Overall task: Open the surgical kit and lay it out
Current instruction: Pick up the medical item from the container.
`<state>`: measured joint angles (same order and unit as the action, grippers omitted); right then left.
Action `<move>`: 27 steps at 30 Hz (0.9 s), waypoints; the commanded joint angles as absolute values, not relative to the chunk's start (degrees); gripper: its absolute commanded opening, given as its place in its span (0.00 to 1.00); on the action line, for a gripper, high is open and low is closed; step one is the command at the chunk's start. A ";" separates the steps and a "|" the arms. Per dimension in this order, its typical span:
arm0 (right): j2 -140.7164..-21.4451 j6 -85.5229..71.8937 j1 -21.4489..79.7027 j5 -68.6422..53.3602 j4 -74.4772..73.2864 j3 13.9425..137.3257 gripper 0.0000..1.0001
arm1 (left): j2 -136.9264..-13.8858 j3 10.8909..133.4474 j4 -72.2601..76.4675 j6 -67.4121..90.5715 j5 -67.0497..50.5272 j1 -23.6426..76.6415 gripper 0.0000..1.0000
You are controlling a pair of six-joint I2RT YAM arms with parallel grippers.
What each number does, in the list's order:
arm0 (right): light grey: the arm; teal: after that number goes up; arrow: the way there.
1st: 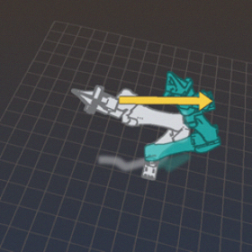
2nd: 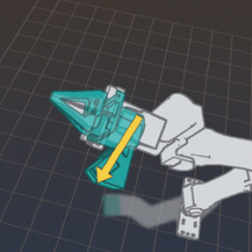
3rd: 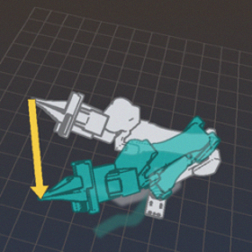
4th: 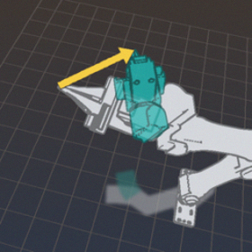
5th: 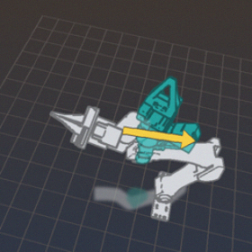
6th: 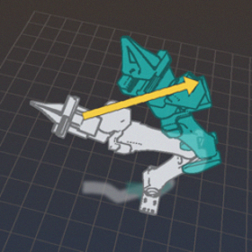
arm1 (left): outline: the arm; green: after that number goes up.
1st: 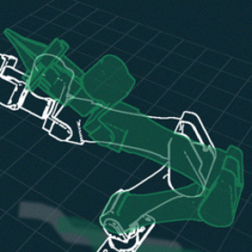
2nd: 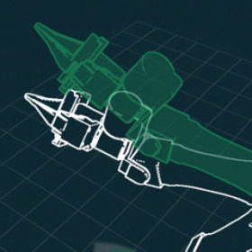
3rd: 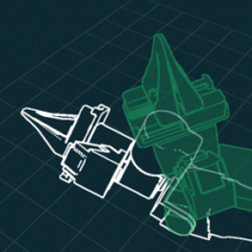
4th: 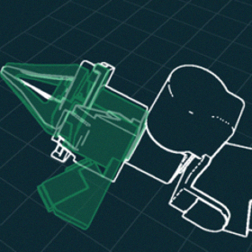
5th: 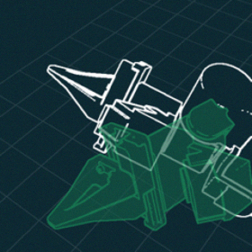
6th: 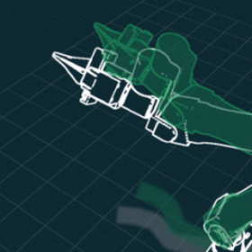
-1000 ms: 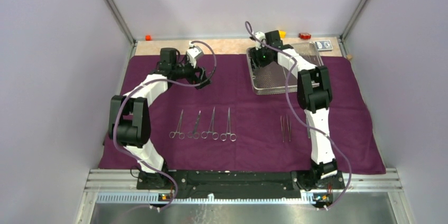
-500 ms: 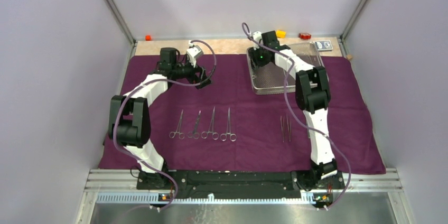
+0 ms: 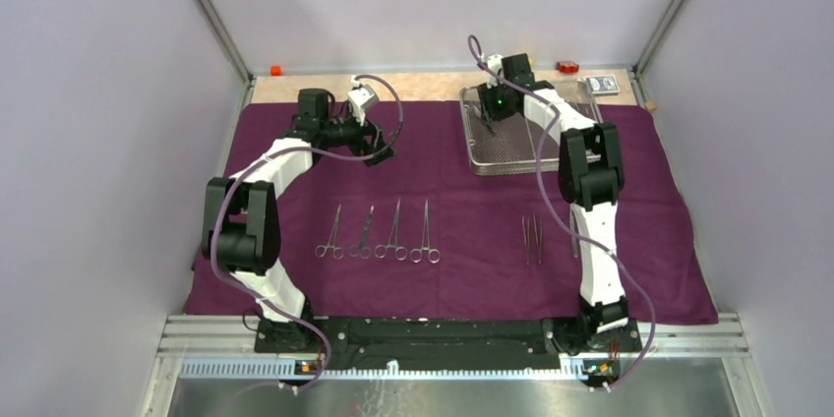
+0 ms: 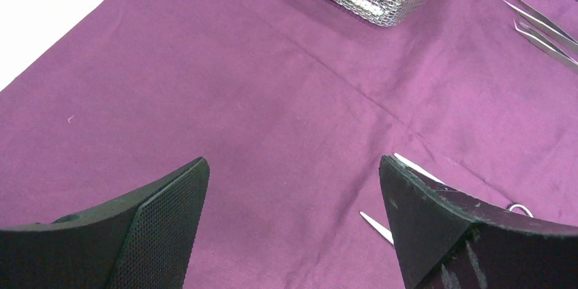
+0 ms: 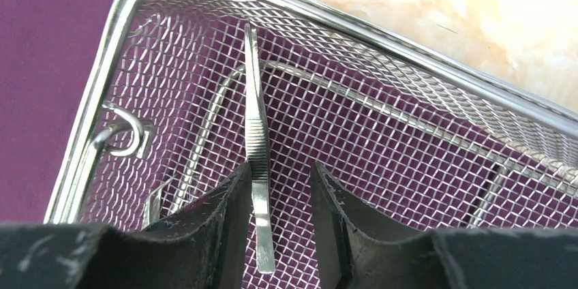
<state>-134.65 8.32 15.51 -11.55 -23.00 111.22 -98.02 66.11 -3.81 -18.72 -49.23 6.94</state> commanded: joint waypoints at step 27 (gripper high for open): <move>-133.77 8.61 16.69 -15.22 -23.32 112.50 0.36 | -99.62 67.48 -1.89 -17.99 -53.26 6.59 0.99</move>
<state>-134.04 7.46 15.59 -16.14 -23.64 111.00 -98.24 66.11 -3.57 -18.28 -51.18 6.87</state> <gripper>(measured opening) 0.363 0.988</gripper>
